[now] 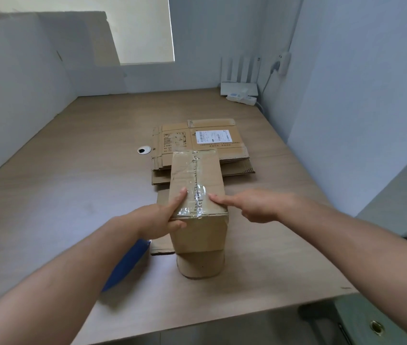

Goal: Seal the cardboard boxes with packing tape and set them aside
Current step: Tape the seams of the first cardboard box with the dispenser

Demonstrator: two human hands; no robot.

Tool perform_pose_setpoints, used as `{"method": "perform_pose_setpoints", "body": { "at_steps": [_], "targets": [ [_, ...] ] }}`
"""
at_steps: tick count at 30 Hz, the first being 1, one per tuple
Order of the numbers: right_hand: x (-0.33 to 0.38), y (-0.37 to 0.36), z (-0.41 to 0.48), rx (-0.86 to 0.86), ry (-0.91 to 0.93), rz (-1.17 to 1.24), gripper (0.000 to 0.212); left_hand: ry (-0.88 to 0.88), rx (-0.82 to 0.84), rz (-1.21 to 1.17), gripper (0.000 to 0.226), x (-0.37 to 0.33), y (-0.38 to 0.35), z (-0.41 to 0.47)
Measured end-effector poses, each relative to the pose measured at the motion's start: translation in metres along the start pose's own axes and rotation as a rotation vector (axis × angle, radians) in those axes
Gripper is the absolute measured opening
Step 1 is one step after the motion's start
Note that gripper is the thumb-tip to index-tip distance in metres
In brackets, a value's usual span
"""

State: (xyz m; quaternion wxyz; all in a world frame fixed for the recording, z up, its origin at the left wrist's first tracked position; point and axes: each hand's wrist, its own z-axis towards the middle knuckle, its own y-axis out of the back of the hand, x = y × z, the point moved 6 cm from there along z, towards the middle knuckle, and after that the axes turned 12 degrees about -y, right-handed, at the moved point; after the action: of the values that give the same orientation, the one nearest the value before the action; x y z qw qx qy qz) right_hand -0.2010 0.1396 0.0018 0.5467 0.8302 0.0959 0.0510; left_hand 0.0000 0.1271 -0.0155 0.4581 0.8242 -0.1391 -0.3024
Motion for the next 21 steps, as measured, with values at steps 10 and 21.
{"method": "perform_pose_setpoints", "body": {
  "at_steps": [10, 21],
  "targets": [
    [0.017, 0.009, -0.004, -0.427, 0.175, -0.123, 0.075, -0.088, 0.038, 0.011, 0.082, 0.018, 0.018, -0.006],
    [0.015, -0.009, -0.001, -0.804, 0.238, 0.038, 0.083, 0.004, -0.334, 0.24, 0.083, 0.016, 0.002, 0.003]
  ]
}}
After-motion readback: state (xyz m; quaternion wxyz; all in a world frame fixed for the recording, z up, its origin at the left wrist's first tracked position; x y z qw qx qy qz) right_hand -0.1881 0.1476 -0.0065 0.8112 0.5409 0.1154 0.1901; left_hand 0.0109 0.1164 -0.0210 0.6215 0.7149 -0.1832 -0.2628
